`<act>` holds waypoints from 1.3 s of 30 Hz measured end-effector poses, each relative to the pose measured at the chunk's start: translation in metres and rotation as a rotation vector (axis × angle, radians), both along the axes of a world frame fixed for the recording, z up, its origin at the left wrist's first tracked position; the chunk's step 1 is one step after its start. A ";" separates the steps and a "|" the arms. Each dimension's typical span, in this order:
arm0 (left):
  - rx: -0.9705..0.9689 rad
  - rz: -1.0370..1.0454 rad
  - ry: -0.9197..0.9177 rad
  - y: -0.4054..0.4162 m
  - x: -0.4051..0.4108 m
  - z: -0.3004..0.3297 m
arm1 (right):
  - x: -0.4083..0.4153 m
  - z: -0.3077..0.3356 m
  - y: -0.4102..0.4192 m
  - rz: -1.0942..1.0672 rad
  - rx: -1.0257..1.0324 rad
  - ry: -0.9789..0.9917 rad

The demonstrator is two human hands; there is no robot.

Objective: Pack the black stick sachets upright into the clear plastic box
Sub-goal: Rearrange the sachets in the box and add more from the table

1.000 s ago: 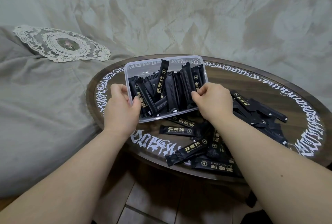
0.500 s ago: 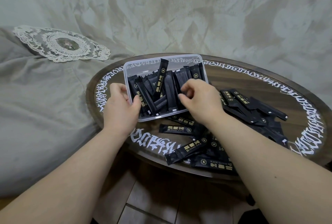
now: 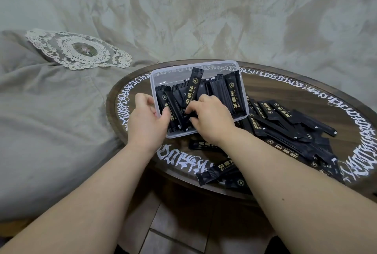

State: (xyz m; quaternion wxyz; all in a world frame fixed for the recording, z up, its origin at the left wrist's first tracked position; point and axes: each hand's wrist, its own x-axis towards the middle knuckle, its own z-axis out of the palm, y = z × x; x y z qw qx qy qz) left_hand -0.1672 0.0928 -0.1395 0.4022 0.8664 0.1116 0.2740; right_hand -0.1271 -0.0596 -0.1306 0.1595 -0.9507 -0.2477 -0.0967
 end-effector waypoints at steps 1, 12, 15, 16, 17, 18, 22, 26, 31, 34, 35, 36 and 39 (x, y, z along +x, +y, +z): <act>-0.002 0.000 0.003 0.000 0.000 0.000 | 0.000 0.001 0.000 -0.005 0.007 0.003; 0.007 -0.006 0.022 -0.001 -0.001 -0.001 | 0.001 0.005 0.002 0.050 -0.121 0.036; 0.003 0.002 0.026 -0.001 -0.002 -0.001 | 0.003 0.002 0.003 0.009 0.025 0.068; 0.001 0.002 0.027 -0.002 -0.002 -0.001 | 0.004 0.002 0.004 -0.007 0.093 0.086; -0.002 -0.001 0.028 -0.002 -0.002 -0.001 | 0.006 0.002 0.004 -0.020 0.156 0.104; -0.003 -0.003 0.027 -0.002 -0.002 -0.001 | 0.008 0.004 0.005 -0.031 0.212 0.121; -0.003 -0.004 0.023 -0.002 -0.002 0.000 | 0.011 0.014 0.007 -0.083 0.379 0.215; -0.002 -0.008 0.023 -0.001 -0.002 -0.001 | 0.015 0.018 0.009 -0.142 0.535 0.289; 0.009 -0.006 0.014 -0.001 -0.002 -0.002 | 0.018 0.023 0.014 -0.180 0.939 0.435; 0.018 -0.007 0.014 -0.001 -0.002 -0.002 | 0.020 0.026 0.013 -0.250 1.203 0.602; 0.021 -0.008 0.016 0.000 -0.002 -0.002 | 0.022 0.026 0.011 -0.271 1.245 0.625; 0.024 -0.010 0.017 0.000 -0.002 -0.002 | 0.023 0.025 0.010 -0.289 1.255 0.616; 0.030 -0.002 0.028 0.000 -0.001 -0.002 | 0.024 0.020 0.003 -0.328 1.179 0.460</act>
